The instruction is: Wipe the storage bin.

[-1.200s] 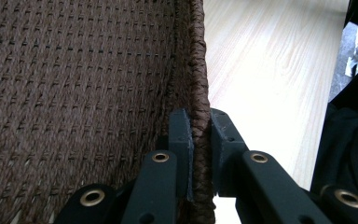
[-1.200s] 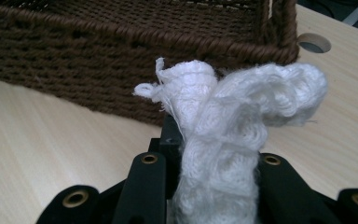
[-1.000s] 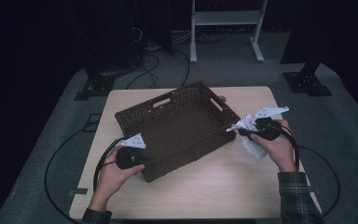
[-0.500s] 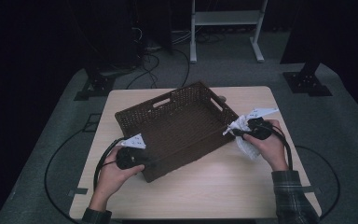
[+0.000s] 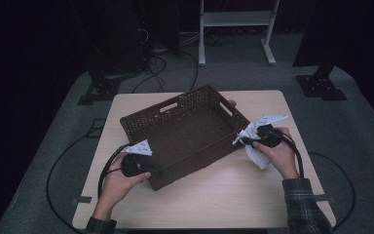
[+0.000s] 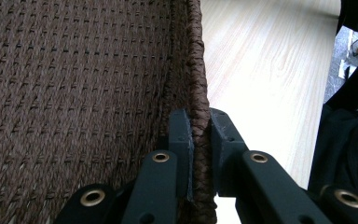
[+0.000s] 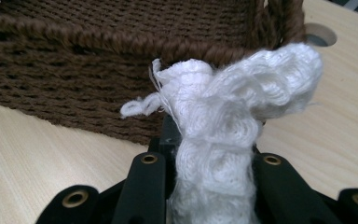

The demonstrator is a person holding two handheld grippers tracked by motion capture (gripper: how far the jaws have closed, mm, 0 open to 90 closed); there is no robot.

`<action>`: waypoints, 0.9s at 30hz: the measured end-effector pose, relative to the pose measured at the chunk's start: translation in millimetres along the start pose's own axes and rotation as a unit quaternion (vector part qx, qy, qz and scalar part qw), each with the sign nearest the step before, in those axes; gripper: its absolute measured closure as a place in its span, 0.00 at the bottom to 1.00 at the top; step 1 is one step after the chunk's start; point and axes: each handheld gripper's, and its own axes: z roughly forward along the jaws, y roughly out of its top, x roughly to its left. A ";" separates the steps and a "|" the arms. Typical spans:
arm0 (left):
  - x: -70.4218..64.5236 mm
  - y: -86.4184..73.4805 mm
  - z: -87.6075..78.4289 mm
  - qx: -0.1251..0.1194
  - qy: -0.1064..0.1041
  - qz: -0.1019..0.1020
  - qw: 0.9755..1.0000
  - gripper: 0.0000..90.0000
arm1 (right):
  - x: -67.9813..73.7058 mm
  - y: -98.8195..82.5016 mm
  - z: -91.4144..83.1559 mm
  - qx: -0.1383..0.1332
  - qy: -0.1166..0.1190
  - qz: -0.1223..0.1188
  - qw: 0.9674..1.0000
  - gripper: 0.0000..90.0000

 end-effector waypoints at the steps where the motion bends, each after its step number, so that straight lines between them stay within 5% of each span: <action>1: 0.0 0.0 0.0 0.000 0.000 0.000 1.000 0.89 | -0.2 -0.8 1.1 0.002 0.000 0.000 1.000 0.81; 27: -0.9 0.5 0.5 0.001 0.000 0.003 1.000 0.89 | -2.9 -25.1 31.9 0.041 0.002 0.005 0.999 0.81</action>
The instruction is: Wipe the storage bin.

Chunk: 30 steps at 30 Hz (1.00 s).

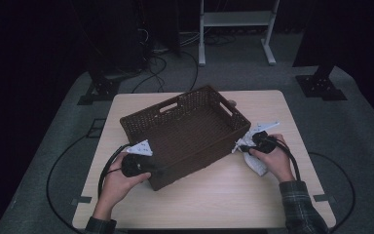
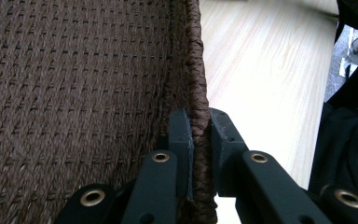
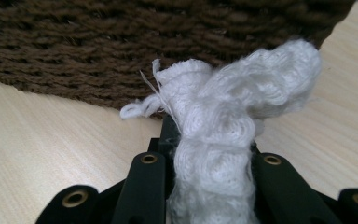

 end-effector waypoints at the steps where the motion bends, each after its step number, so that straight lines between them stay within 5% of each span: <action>1: -0.2 0.1 0.2 0.000 0.000 0.001 1.000 0.89 | -0.3 -1.0 1.0 0.001 0.000 0.001 1.000 0.81; 11: -0.5 0.0 0.1 0.002 0.002 0.004 1.000 0.89 | 2.8 -8.0 12.5 0.027 0.002 -0.005 1.000 0.81; 30: -0.3 -0.1 0.2 0.002 0.000 0.004 1.000 0.89 | 17.5 16.3 -24.0 -0.040 -0.010 -0.034 0.999 0.81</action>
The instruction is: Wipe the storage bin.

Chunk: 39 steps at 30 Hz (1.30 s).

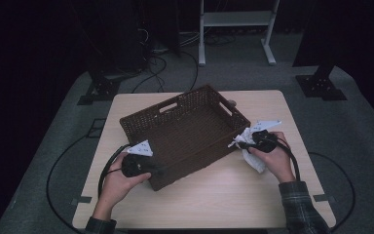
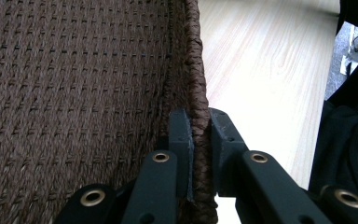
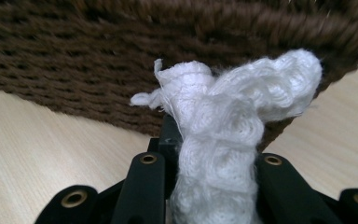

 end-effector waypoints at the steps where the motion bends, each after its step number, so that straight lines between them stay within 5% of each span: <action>1: 0.0 0.0 0.0 0.000 0.000 0.000 1.000 0.89 | 1.2 1.8 -2.0 -0.006 0.000 0.000 1.000 0.81; 18: 0.3 0.1 0.5 0.001 -0.001 -0.008 1.000 0.89 | 8.1 14.3 -23.0 -0.057 0.007 0.003 0.998 0.80; 39: -0.7 0.5 0.9 0.005 0.002 -0.004 1.000 0.89 | 7.8 2.0 6.1 -0.003 0.014 0.000 1.000 0.80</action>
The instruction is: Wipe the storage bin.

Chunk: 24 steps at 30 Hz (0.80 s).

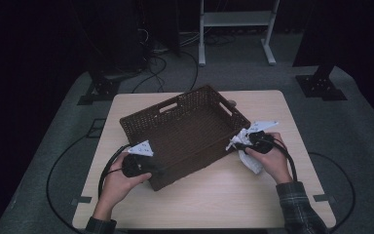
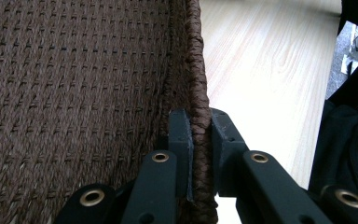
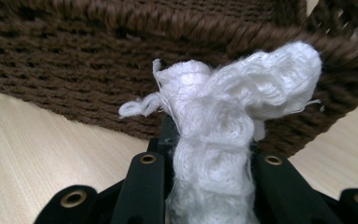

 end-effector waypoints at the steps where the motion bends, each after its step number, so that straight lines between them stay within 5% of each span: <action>1: 0.0 0.0 0.0 0.000 0.000 0.000 1.000 0.89 | 0.3 -0.9 1.8 0.003 0.001 0.002 1.000 0.80; 24: -1.0 0.2 1.7 0.011 0.001 0.006 1.000 0.89 | 1.9 -16.3 26.4 0.045 0.013 0.005 0.999 0.80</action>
